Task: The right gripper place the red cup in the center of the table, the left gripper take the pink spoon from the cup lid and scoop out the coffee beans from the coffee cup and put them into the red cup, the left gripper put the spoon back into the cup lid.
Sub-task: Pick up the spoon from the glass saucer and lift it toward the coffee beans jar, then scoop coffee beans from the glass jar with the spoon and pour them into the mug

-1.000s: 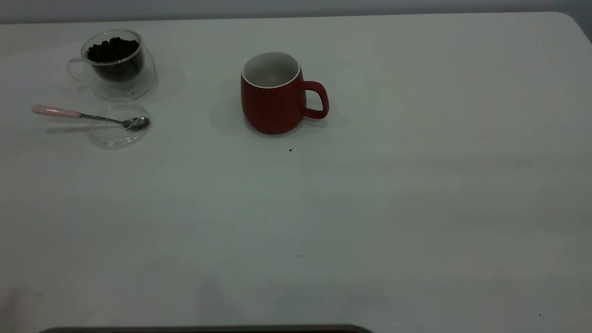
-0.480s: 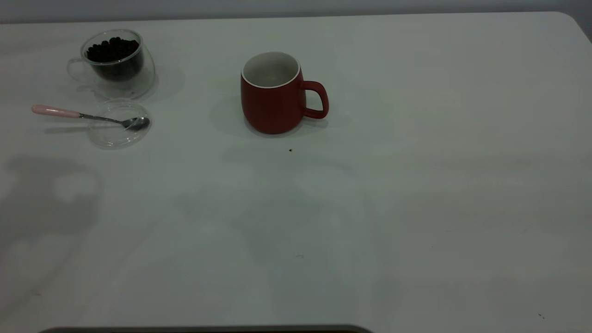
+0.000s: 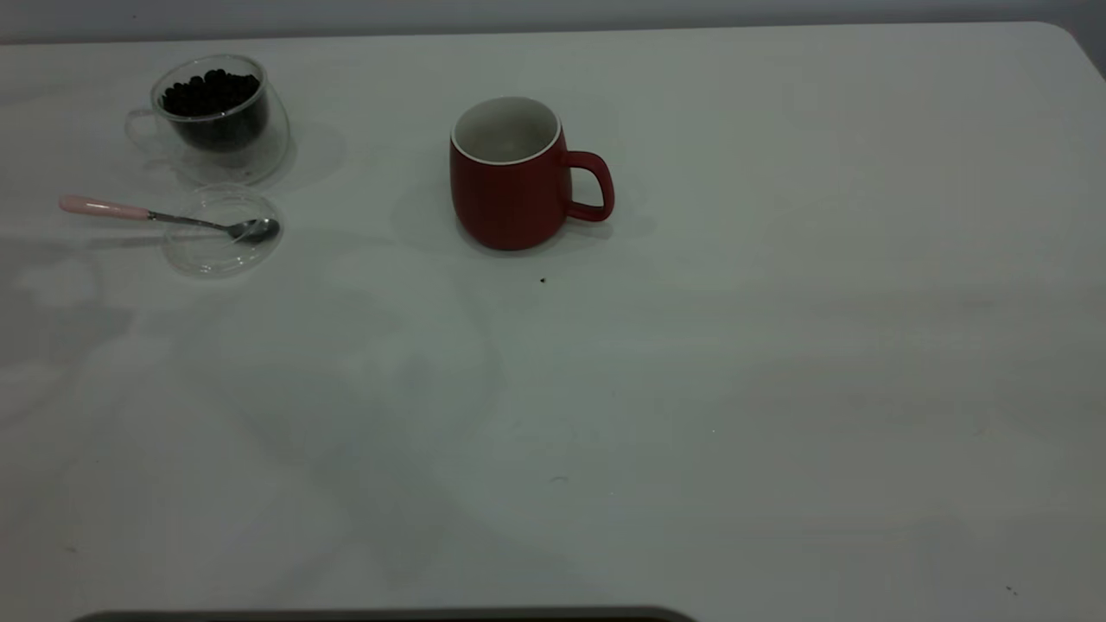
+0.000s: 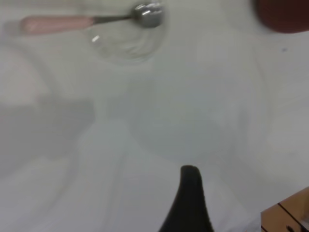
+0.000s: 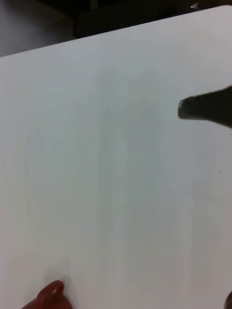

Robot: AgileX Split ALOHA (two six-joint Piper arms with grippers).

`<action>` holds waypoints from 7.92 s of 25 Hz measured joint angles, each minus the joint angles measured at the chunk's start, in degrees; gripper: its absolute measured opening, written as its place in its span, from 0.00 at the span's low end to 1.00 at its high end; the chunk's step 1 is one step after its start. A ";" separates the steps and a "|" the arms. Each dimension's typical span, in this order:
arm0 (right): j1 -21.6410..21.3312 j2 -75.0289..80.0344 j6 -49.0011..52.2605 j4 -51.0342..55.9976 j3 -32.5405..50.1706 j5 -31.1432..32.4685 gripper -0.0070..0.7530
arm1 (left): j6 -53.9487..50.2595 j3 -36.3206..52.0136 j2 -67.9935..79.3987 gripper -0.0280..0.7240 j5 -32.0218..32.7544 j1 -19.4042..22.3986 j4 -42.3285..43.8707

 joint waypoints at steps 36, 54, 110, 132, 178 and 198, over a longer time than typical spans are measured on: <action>0.00 0.00 0.05 0.00 0.00 0.05 0.79 | 10.94 -36.00 39.73 0.97 10.61 4.87 -5.01; 0.00 0.00 0.05 0.00 0.00 0.05 0.79 | 13.46 -36.11 42.05 0.93 10.39 1.70 -10.33; 0.00 0.00 0.20 0.05 0.00 0.05 0.79 | 10.42 -36.12 25.91 0.20 10.07 -0.40 -9.63; 0.00 0.00 0.20 0.10 0.00 0.05 0.79 | 10.59 -36.12 30.20 0.20 -0.52 -2.48 -10.36; 0.00 0.00 0.20 0.16 0.00 0.05 0.79 | 5.15 -36.12 38.46 0.20 12.98 7.10 -25.70; 0.00 0.00 0.25 0.16 0.00 0.05 0.79 | 2.63 -36.12 38.46 0.20 12.98 8.21 -27.40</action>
